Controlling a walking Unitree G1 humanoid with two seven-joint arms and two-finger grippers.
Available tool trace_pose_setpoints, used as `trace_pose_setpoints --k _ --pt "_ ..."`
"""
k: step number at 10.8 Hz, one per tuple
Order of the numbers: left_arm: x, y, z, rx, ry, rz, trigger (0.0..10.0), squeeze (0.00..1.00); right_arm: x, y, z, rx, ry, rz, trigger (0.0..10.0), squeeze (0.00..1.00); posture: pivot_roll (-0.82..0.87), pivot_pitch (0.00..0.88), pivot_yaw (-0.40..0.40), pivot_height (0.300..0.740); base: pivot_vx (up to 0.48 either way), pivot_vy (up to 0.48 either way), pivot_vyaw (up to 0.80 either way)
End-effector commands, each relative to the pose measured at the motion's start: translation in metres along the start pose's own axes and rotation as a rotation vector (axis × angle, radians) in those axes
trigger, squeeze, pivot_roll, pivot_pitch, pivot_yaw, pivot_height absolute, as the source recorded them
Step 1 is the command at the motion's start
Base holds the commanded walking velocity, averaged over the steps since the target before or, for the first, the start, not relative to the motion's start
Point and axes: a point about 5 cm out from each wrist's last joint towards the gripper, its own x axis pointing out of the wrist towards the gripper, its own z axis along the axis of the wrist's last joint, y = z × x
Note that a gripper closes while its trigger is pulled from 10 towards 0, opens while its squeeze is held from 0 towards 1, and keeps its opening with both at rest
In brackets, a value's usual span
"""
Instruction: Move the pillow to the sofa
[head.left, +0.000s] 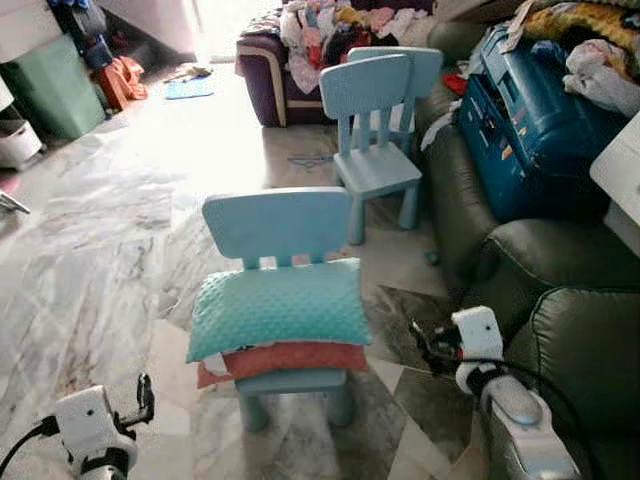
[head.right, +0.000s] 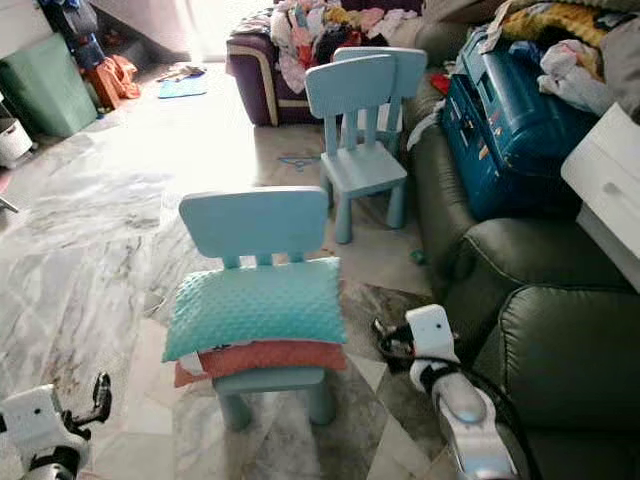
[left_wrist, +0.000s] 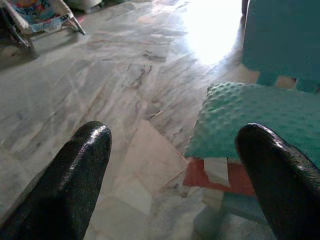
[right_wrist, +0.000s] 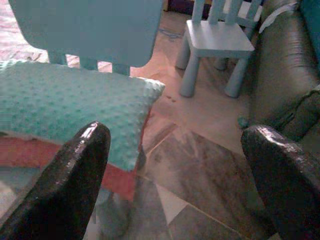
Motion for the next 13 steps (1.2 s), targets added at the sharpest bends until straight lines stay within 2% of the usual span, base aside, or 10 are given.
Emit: trace_pose_setpoints --k 1,4,8,13 --pt "0.0 0.003 0.001 0.012 0.007 -0.002 10.0 0.0 0.001 0.002 0.003 -0.007 -0.011 0.016 10.0 0.0 -0.16 0.082 0.049 0.74 0.0 0.0 0.0" --pt "-0.002 0.001 0.002 0.016 -0.002 -0.034 10.0 0.0 0.015 0.009 -0.002 -0.025 0.0 0.045 10.0 0.0 -0.15 0.079 0.041 0.74 0.0 0.0 0.0" --pt "-0.006 -0.001 0.0 0.005 -0.007 -0.033 10.0 0.0 0.019 0.011 -0.015 -0.038 0.052 0.059 10.0 0.0 -0.15 0.079 0.032 0.74 0.311 0.319 0.0" --pt "-0.005 -0.001 -0.001 0.022 -0.006 -0.03 10.0 0.0 0.023 0.008 -0.021 -0.045 0.081 0.057 10.0 0.0 -0.15 0.067 0.03 0.74 0.333 0.317 0.0"
